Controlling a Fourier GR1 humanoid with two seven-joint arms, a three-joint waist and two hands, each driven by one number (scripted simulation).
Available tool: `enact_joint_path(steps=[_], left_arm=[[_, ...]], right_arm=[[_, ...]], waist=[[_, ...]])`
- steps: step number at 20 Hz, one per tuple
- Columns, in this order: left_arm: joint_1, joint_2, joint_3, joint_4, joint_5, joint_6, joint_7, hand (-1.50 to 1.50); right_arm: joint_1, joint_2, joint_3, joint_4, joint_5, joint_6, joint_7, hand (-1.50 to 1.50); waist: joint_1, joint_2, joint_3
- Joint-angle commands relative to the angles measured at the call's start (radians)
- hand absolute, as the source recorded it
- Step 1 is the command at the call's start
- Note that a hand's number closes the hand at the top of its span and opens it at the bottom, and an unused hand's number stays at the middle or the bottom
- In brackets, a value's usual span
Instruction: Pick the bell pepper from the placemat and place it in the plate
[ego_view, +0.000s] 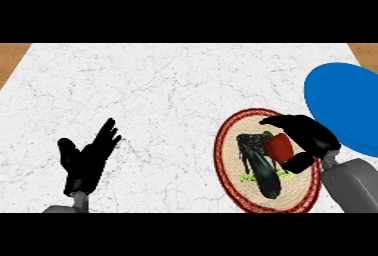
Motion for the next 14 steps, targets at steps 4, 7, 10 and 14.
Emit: enact_joint_path(steps=[4, 7, 10, 14], left_arm=[[-0.014, -0.030, 0.004, 0.065, -0.028, -0.001, 0.005, 0.00], [0.049, -0.024, -0.011, -0.050, -0.041, 0.015, 0.054, 0.00], [0.016, -0.010, 0.041, 0.036, -0.004, -0.061, 0.011, 0.00], [0.010, -0.022, 0.015, 0.011, -0.016, -0.030, 0.003, 0.00]], right_arm=[[-0.002, 0.003, 0.007, 0.046, 0.127, -0.064, -0.132, 1.50], [-0.046, 0.069, 0.001, 0.187, 0.193, -0.156, -0.164, 1.50], [0.009, 0.053, -0.038, 0.073, 0.198, -0.123, -0.167, 1.50], [-0.142, 0.152, -0.318, 0.249, 0.146, -0.219, 0.374, 1.50]], waist=[[-0.003, 0.005, -0.004], [0.006, 0.005, -0.004], [-0.003, 0.004, -0.004], [0.016, 0.034, -0.004]])
